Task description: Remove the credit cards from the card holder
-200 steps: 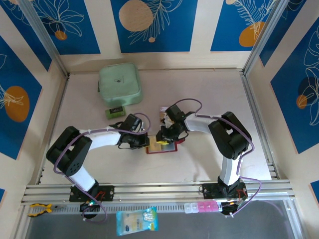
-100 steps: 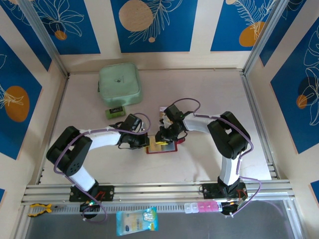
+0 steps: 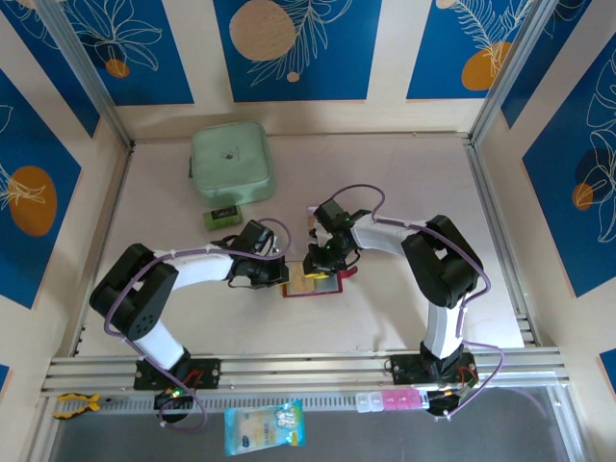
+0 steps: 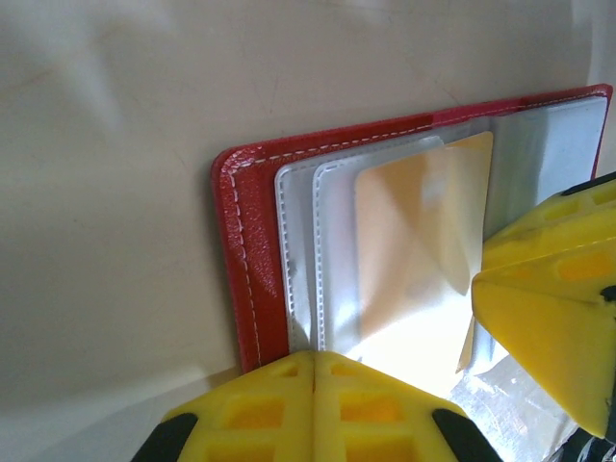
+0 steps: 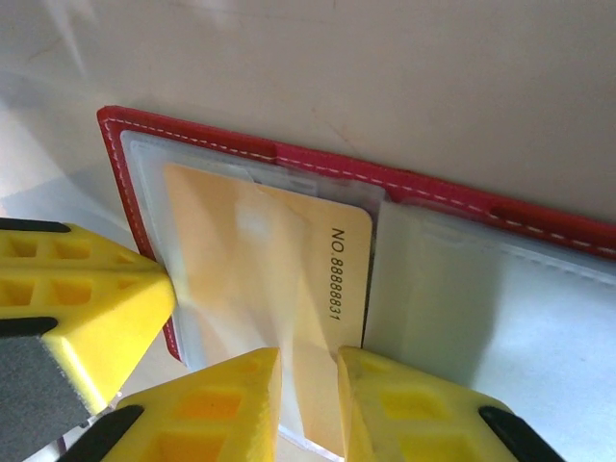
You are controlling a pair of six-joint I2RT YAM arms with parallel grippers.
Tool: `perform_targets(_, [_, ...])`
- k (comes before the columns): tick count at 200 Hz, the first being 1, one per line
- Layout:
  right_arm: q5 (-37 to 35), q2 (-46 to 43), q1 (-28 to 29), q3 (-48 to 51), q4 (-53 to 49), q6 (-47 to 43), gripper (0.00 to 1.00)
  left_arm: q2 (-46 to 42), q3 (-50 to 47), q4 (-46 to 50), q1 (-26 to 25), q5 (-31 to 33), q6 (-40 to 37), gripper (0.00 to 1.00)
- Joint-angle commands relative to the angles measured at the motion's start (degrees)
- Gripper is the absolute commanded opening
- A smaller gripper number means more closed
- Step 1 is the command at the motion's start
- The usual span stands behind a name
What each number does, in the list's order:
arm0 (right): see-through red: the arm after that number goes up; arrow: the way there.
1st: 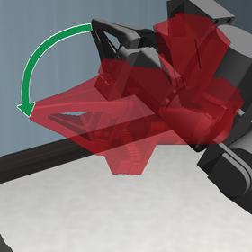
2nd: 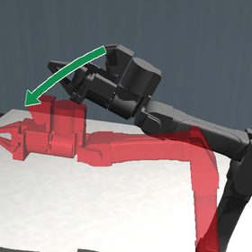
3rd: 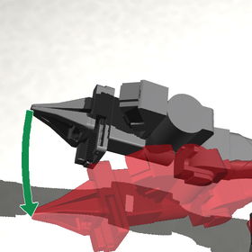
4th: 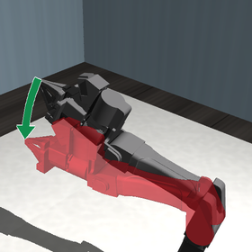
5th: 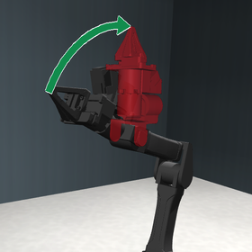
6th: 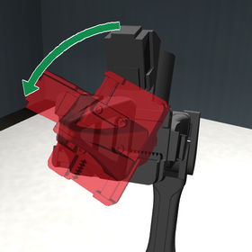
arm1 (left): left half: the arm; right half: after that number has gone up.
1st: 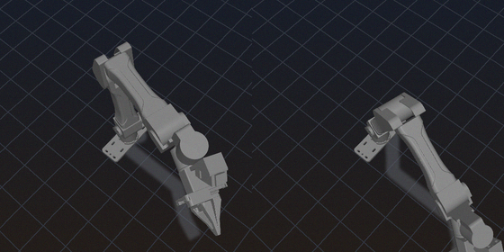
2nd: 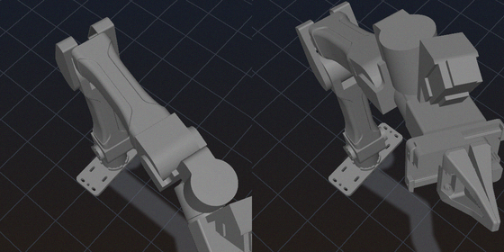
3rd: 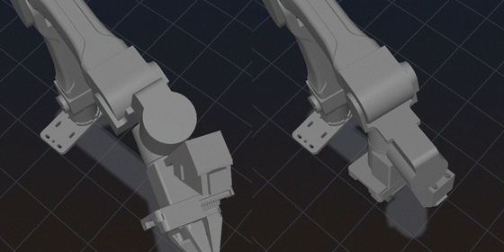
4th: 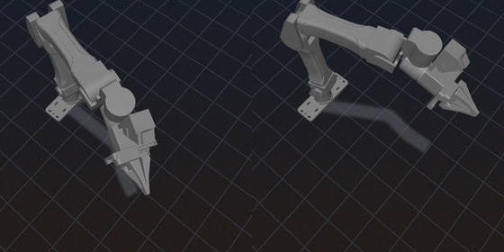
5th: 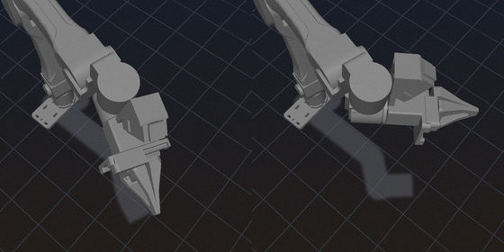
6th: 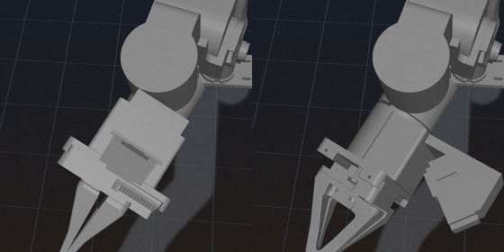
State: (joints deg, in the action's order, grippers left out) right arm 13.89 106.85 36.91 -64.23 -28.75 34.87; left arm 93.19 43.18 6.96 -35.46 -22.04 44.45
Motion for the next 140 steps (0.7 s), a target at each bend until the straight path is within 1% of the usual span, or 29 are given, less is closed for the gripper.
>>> perform_targets(1, [-2.02, -0.71, 0.51, -1.11, -3.46, -1.03, 0.24, 0.56, -0.48, 3.4, 0.99, 0.53, -1.29, 0.01])
perform_targets(66, [0.41, -4.43, 0.12, 0.54, -0.21, 0.53, 0.24, -3.18, 3.18, 6.2, 0.75, -0.39, -1.1, 0.01])
perform_targets(118, [1.66, -4.76, -0.78, 1.54, 0.83, 0.95, 0.24, -1.32, 4.98, 5.74, -0.65, -2.36, -0.58, 0.01])
perform_targets(140, [1.85, -4.64, -0.96, 1.92, 0.99, 0.99, 0.24, 0.18, 4.97, 5.58, -1.22, -2.13, -0.59, 0.0])
